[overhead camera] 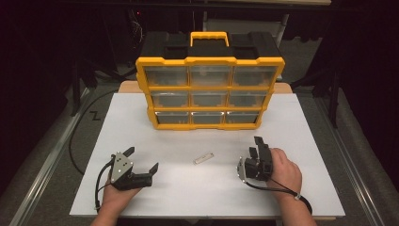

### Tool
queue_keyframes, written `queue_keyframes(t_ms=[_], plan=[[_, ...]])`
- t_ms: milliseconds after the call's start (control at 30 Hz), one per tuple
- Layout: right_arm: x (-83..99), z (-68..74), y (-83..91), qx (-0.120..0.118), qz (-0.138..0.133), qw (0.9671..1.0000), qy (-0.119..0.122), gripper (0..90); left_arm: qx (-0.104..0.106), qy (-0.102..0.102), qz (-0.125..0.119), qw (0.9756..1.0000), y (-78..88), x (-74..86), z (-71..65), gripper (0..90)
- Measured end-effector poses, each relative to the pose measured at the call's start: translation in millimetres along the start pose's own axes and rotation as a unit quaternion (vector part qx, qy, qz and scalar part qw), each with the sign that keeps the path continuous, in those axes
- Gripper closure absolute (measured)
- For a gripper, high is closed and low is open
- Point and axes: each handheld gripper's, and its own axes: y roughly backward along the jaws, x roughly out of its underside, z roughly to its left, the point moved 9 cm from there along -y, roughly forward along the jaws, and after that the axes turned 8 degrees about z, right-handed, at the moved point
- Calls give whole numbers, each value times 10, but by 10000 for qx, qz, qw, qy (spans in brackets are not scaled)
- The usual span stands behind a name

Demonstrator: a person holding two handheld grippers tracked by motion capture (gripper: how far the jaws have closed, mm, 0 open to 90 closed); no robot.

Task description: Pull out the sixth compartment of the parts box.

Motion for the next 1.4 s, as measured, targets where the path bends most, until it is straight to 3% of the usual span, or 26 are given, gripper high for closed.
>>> queue_keyframes(t_ms=[433,567,1033,1100,1167,1400], plan=[[-57,-55,-66,45,69,9999,-79,465,122,-27,-88,9999,-6,-17,-21,4],[-78,-137,-88,187,83,9997,-114,469,143,-48,-94,9998,-7,-16,-33,4],[-157,-430,-222,355,58,9992,-192,479,174,-79,-107,9998,-5,-17,-45,3],[-183,-461,-235,384,12,9988,-318,479,168,-76,-117,9998,-4,-18,-42,4],[-211,-522,-239,434,9,9988,-215,479,169,-79,-118,9998,-2,-19,-41,4],[-270,-665,-265,550,-8,9981,-276,487,180,-91,-123,9997,-1,-20,-41,4]])
